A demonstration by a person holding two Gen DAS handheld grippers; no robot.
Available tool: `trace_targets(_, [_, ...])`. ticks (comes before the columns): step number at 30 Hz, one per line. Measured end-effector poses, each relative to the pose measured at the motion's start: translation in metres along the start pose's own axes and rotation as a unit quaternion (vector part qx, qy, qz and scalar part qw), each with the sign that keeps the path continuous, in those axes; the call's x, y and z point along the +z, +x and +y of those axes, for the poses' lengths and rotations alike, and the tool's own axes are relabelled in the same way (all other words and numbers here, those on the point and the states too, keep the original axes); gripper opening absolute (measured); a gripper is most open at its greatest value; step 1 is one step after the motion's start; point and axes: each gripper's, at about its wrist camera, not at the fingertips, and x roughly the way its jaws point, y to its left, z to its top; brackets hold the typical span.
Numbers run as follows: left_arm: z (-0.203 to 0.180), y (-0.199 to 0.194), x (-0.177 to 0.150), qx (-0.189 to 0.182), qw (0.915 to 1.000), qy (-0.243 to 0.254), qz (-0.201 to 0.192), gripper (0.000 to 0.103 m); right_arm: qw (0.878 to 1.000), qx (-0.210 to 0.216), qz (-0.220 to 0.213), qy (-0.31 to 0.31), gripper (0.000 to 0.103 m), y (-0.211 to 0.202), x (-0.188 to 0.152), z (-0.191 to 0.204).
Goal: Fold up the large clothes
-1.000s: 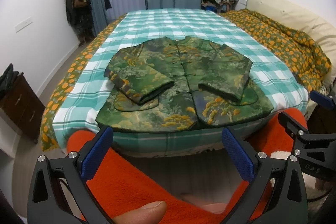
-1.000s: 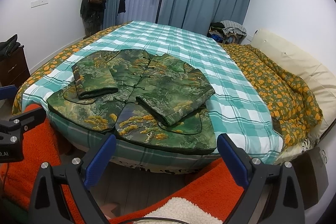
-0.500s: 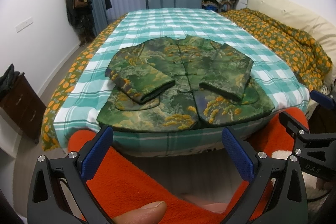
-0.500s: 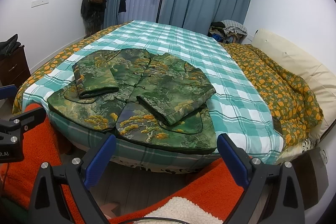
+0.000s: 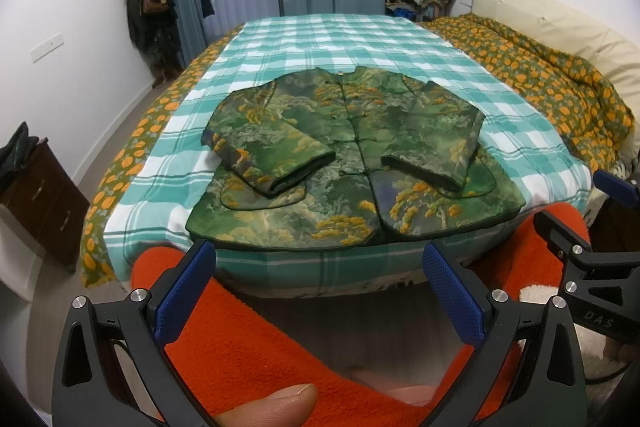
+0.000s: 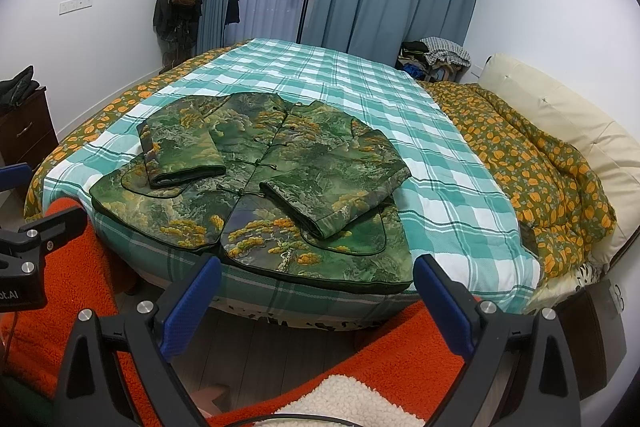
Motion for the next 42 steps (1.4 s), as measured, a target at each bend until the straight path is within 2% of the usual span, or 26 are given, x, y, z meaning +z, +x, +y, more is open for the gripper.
trace_targets(23, [0.011,-0.004,-0.006,0.001,1.0,0.0,0.003,0.103,1.0,0.002,0.001,0.0,0.099,0.001,-0.003,0.002])
trace_targets(32, [0.014,-0.004,-0.009,0.004,1.0,0.001,0.003,0.103,1.0,0.011,0.001,0.001,0.098,0.001,-0.006,0.007])
trace_targets(36, [0.022,-0.003,-0.011,0.003,1.0,-0.003,-0.002,0.103,1.0,0.025,-0.007,0.001,0.098,0.001,0.0,-0.003])
trace_targets(39, [0.027,-0.004,-0.008,0.019,0.9996,-0.008,-0.019,0.103,0.998,0.032,-0.043,-0.02,0.098,0.002,0.01,-0.01])
trace_targets(40, [0.024,-0.003,-0.003,0.023,0.9994,-0.009,-0.025,0.103,0.997,0.044,-0.059,-0.038,0.098,0.006,0.014,-0.012])
trace_targets(42, [0.027,-0.005,0.002,0.035,0.9982,-0.01,-0.049,0.103,0.992,0.062,-0.065,-0.09,0.099,0.024,0.025,-0.011])
